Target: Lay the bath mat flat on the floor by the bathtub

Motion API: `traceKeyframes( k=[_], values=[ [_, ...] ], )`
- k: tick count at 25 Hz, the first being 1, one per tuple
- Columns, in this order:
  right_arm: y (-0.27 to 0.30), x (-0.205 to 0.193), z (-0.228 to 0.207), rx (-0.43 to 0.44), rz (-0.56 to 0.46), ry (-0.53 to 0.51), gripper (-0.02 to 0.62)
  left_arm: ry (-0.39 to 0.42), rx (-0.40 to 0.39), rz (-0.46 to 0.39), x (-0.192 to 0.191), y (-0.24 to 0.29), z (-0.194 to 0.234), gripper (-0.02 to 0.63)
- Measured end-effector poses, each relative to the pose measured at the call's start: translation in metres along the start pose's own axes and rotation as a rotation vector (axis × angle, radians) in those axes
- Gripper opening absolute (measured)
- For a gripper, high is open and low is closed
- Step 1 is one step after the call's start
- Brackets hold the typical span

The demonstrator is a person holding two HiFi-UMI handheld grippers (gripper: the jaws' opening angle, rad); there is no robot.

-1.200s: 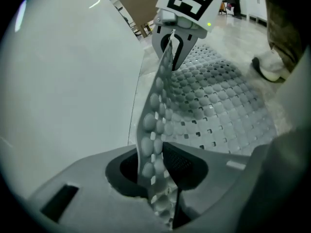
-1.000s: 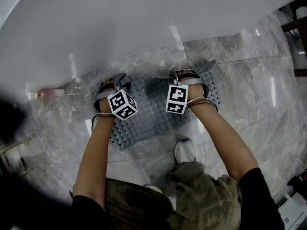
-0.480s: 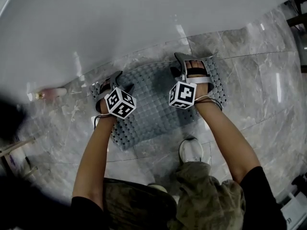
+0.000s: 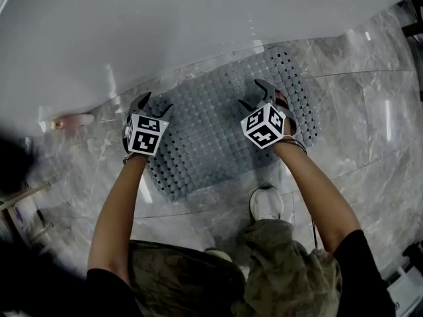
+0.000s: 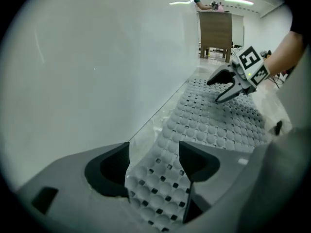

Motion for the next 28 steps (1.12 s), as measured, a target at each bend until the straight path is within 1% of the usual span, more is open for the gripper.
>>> traceKeyframes(
  k=[2, 4, 5, 6, 7, 8, 9, 11, 13, 14, 15, 16, 18, 19, 21, 23, 24, 25, 28],
  values=[
    [-0.001, -0.010, 0.003, 0.030, -0.001, 0.054, 0.288, 0.042, -0.024, 0.030, -0.010, -0.020, 0.010, 0.316],
    [-0.004, -0.017, 0.003, 0.048, -0.009, 0.096, 0.288, 0.084, -0.022, 0.024, -0.018, -0.046, 0.022, 0.319],
    [-0.005, -0.019, 0.002, 0.058, -0.014, 0.108, 0.288, 0.080, -0.002, 0.009, -0.025, -0.060, 0.030, 0.319],
    [-0.005, -0.021, 0.003, 0.074, -0.018, 0.115, 0.288, 0.044, 0.025, -0.001, -0.037, -0.073, 0.039, 0.319],
    [-0.005, -0.022, 0.007, 0.096, -0.022, 0.118, 0.288, -0.023, 0.050, -0.003, -0.053, -0.087, 0.048, 0.319],
    [-0.004, -0.023, 0.013, 0.119, -0.025, 0.123, 0.288, -0.116, 0.065, 0.004, -0.073, -0.100, 0.054, 0.319],
    [-0.003, -0.025, 0.019, 0.133, -0.029, 0.131, 0.288, -0.224, 0.072, 0.011, -0.095, -0.111, 0.058, 0.319],
    [-0.003, -0.030, 0.024, 0.135, -0.038, 0.155, 0.288, -0.483, 0.081, 0.006, -0.134, -0.126, 0.060, 0.319],
    [-0.005, -0.033, 0.022, 0.135, -0.044, 0.167, 0.288, -0.768, 0.093, -0.030, -0.165, -0.131, 0.055, 0.319],
    [-0.005, -0.033, 0.021, 0.137, -0.043, 0.169, 0.288, -0.880, 0.079, -0.052, -0.176, -0.130, 0.052, 0.319],
    [-0.005, -0.032, 0.020, 0.140, -0.040, 0.170, 0.288, -0.952, 0.051, -0.075, -0.182, -0.127, 0.048, 0.319],
    [-0.005, -0.030, 0.021, 0.145, -0.038, 0.172, 0.288, -0.991, 0.015, -0.109, -0.185, -0.124, 0.043, 0.319],
    [-0.003, -0.025, 0.027, 0.166, -0.047, 0.175, 0.288, -1.037, -0.059, -0.194, -0.188, -0.120, 0.035, 0.319],
    [-0.002, -0.020, 0.032, 0.184, -0.062, 0.177, 0.288, -1.058, -0.093, -0.213, -0.190, -0.116, 0.030, 0.319],
    [0.000, -0.007, 0.046, 0.240, -0.105, 0.179, 0.288, -1.075, -0.146, -0.193, -0.195, -0.109, 0.021, 0.319],
    [0.002, 0.011, 0.064, 0.314, -0.143, 0.174, 0.288, -1.068, -0.173, -0.159, -0.196, -0.104, 0.014, 0.313],
    [0.003, 0.021, 0.074, 0.353, -0.153, 0.172, 0.288, -1.060, -0.173, -0.145, -0.195, -0.103, 0.013, 0.305],
    [0.004, 0.031, 0.085, 0.393, -0.159, 0.171, 0.288, -1.054, -0.168, -0.132, -0.193, -0.102, 0.012, 0.271],
    [0.008, 0.057, 0.124, 0.522, -0.172, 0.154, 0.288, -1.063, -0.162, -0.121, -0.187, -0.104, 0.012, 0.245]
  ],
)
Point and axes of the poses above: the fingertips, and each gripper's own axes: y forward along the fingers, z to its left, x out of its top, the point moved 10 cm from there along -y, backward along the fingers, and after that the axes turned 11 degrees about -z, right-handed, at the moved point
